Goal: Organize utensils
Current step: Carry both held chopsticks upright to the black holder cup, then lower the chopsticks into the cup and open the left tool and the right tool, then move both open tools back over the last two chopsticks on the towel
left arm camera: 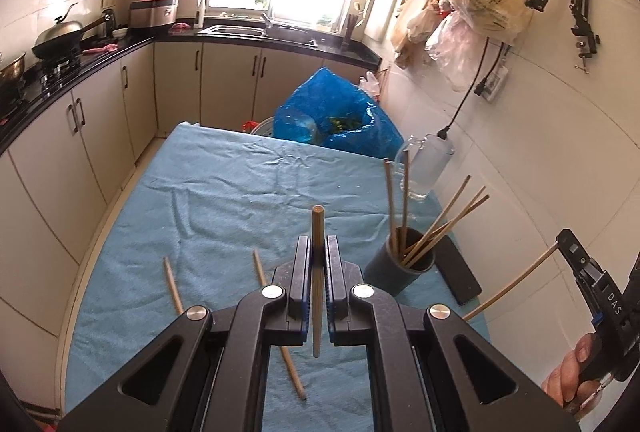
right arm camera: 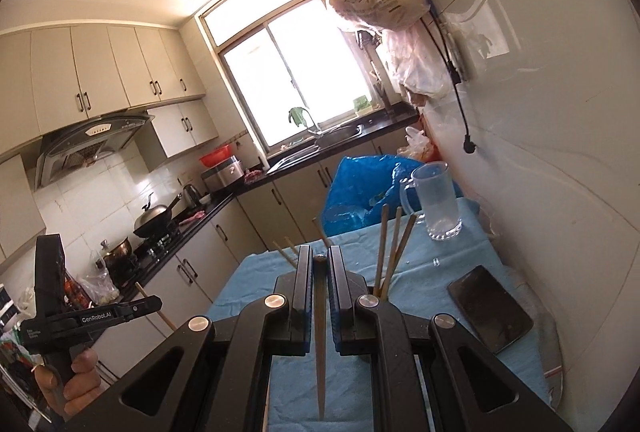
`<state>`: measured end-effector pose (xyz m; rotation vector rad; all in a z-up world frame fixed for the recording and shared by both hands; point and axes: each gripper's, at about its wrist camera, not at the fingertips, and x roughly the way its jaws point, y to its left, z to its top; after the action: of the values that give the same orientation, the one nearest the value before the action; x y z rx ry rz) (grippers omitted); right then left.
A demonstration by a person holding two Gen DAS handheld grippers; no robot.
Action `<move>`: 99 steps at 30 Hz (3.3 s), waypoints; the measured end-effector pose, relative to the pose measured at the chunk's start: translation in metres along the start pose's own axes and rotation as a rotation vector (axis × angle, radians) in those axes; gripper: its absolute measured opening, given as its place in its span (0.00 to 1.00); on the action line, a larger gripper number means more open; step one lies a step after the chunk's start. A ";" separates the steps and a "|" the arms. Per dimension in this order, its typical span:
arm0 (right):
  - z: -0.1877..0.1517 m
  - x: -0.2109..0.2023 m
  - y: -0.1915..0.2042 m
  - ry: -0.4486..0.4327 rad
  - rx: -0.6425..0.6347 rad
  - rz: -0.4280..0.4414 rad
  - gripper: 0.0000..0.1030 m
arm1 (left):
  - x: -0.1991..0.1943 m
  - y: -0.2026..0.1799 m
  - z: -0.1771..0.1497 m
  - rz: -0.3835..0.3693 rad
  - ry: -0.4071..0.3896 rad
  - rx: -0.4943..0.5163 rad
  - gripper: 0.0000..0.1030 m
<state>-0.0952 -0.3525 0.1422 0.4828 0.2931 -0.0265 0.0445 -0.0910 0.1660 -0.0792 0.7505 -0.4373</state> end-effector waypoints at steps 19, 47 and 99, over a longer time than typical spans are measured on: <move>0.052 -0.014 -0.004 -0.105 -0.017 -0.025 0.08 | 0.005 -0.056 0.051 -0.073 -0.045 0.060 0.05; 0.056 0.087 -0.043 -0.029 0.007 -0.146 0.08 | 0.101 -0.089 0.075 -0.088 0.013 0.034 0.05; -0.155 0.166 0.020 0.542 -0.065 -0.025 0.35 | 0.105 0.183 -0.112 0.235 0.270 -0.300 0.34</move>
<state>0.0236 -0.2557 -0.0266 0.4151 0.8289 0.0915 0.1022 0.0415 -0.0248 -0.2135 1.0747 -0.1091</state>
